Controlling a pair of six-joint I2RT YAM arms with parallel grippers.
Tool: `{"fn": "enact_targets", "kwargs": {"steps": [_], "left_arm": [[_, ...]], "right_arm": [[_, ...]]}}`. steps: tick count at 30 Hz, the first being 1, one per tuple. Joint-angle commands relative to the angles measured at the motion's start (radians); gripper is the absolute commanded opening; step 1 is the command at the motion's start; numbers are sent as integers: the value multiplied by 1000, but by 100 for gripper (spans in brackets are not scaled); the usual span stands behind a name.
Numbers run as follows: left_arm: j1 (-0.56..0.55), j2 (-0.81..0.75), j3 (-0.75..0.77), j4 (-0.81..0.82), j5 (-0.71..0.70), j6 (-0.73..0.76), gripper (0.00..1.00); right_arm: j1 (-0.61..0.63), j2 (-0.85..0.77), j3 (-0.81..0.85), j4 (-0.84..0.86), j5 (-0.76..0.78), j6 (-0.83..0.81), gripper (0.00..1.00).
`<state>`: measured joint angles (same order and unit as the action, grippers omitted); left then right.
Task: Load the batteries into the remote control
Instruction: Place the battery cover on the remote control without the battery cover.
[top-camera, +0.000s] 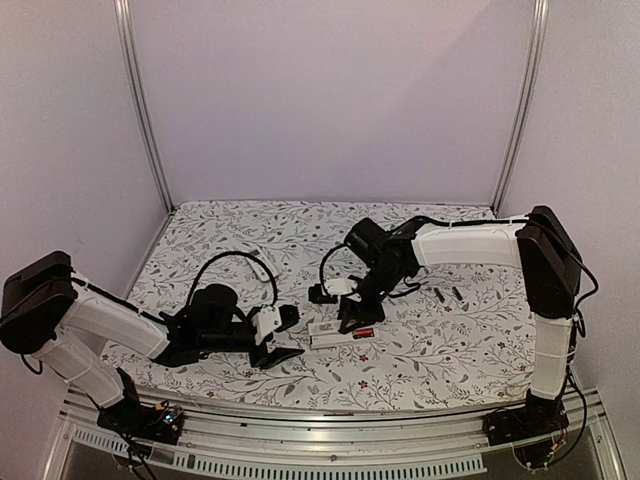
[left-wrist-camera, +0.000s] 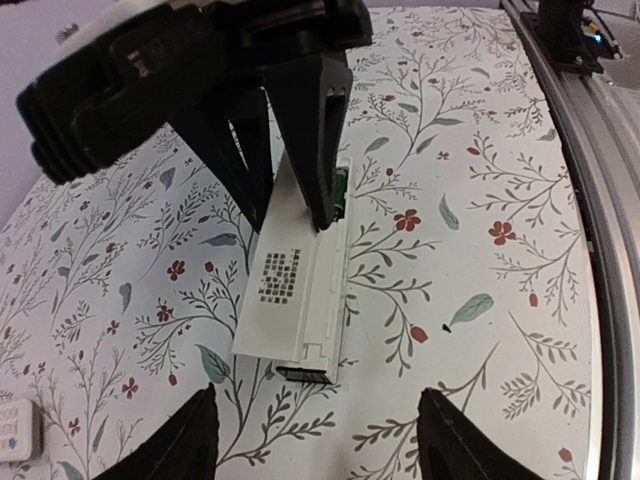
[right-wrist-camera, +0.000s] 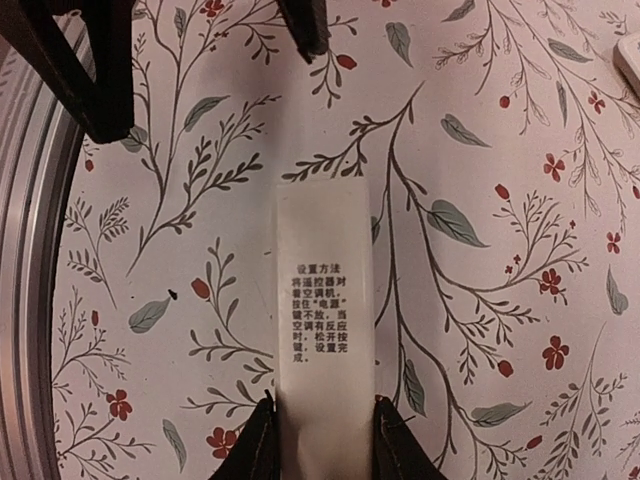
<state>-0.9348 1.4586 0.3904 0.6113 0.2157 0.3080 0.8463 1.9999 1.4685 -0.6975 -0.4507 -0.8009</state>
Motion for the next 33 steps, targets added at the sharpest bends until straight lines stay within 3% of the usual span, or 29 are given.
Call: {"fn": "enact_targets", "kwargs": {"steps": [1,9,28,33], "left_arm": [[-11,73,20,79,48,77,68],[2,186,59,117,61,80,62],[39,288,85,233,65,51,53],[52,310,104,201,84,56,53]], "right_arm": [[5,31,-16,22,15,-5,18],[7,45,-27,25,21,-9,18],[13,68,-34,27,29,-18,20],[13,70,-32,25,28,-20,21]]}}
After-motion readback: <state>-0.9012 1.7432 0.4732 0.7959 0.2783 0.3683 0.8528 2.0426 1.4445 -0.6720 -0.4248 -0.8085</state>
